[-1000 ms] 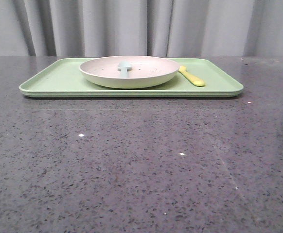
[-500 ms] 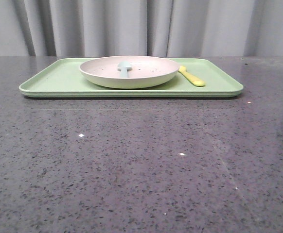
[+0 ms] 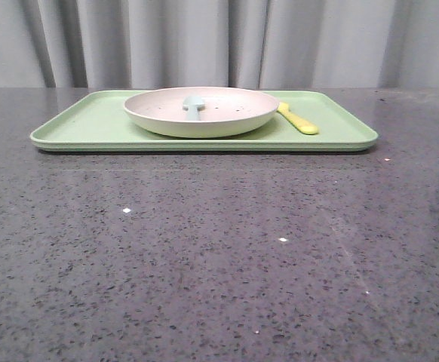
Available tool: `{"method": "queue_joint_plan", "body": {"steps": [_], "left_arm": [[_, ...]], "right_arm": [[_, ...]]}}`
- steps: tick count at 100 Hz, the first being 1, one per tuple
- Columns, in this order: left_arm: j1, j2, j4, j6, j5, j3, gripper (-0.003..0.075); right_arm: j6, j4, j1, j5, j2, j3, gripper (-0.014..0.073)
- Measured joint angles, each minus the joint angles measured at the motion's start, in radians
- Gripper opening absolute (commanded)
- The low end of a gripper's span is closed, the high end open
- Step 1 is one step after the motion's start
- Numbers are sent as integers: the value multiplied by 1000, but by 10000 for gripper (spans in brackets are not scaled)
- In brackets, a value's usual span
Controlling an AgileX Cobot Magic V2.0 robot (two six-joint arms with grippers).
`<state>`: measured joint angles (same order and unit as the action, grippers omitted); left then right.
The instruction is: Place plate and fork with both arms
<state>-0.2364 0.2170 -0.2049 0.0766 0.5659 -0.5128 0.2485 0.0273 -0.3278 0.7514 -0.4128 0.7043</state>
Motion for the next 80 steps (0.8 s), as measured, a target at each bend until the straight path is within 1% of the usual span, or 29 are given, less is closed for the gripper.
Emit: {"method": "queue_joint_plan", "body": {"steps": [11, 29, 44, 56, 80], "left_arm": [[3, 0, 37, 0, -48, 37, -20], [74, 0, 73, -8, -243, 144, -20], [145, -50, 114, -111, -388, 240, -21], [191, -105, 123, -156, -431, 305, -20], [244, -202, 122, -161, -453, 444, -21]], "right_arm": [[0, 0, 0, 0, 0, 0, -68], [0, 0, 0, 0, 0, 0, -68], [0, 0, 0, 0, 0, 0, -68], [0, 0, 0, 0, 0, 0, -68], [0, 0, 0, 0, 0, 0, -68]]}}
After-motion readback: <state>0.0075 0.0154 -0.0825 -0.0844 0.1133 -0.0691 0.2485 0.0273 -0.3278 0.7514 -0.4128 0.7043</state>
